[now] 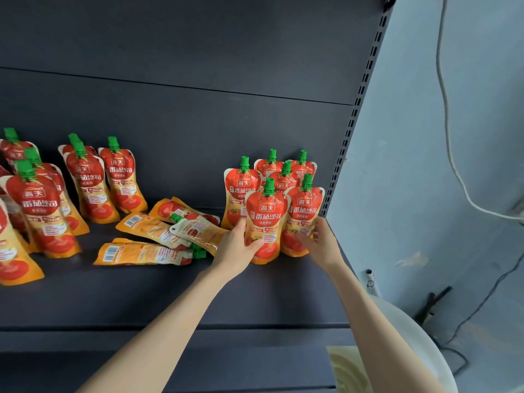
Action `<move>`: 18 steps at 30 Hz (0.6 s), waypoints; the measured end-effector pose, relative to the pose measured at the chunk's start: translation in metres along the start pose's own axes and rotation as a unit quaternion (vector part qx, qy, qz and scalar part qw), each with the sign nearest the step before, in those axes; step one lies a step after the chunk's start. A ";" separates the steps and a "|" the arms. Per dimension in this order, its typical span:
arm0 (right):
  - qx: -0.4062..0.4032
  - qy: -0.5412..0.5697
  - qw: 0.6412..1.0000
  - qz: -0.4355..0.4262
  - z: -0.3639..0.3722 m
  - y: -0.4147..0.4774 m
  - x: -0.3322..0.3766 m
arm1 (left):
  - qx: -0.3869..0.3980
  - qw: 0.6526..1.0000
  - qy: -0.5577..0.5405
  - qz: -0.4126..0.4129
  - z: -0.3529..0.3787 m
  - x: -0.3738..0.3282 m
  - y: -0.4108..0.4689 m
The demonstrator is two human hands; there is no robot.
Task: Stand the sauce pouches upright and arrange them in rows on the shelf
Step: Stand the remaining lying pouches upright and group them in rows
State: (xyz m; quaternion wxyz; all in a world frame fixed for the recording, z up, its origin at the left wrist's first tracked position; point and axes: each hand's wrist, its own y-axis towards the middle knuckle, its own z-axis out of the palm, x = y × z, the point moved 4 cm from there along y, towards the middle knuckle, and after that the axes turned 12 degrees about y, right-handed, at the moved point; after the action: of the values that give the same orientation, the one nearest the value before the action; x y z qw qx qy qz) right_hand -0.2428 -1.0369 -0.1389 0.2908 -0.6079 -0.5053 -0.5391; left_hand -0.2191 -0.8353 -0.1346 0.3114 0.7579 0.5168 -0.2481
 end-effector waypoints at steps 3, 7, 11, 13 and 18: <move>-0.002 -0.020 1.000 0.017 -0.003 -0.002 0.003 | 0.005 0.999 0.032 0.005 -0.005 -0.003 -0.003; -0.004 -0.039 0.999 -0.013 -0.008 -0.014 0.011 | -0.008 0.999 0.051 0.015 -0.015 -0.001 -0.013; -0.007 -0.064 0.997 -0.034 -0.011 -0.040 0.021 | -0.069 0.993 0.095 0.024 -0.033 0.002 -0.035; -0.001 -0.067 0.997 -0.040 -0.010 -0.058 0.026 | -0.088 0.990 0.104 0.025 -0.042 0.008 -0.048; 0.058 -0.069 0.994 -0.064 0.016 -0.097 0.038 | -0.101 0.989 0.106 0.001 -0.061 0.033 -0.087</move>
State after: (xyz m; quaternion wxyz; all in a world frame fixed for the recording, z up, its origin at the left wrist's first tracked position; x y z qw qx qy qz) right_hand -0.3300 -0.9800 -0.1254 0.2548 -0.5925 -0.5924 -0.4828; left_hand -0.2857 -0.7466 -0.1350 0.3301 0.7453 0.5682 -0.1123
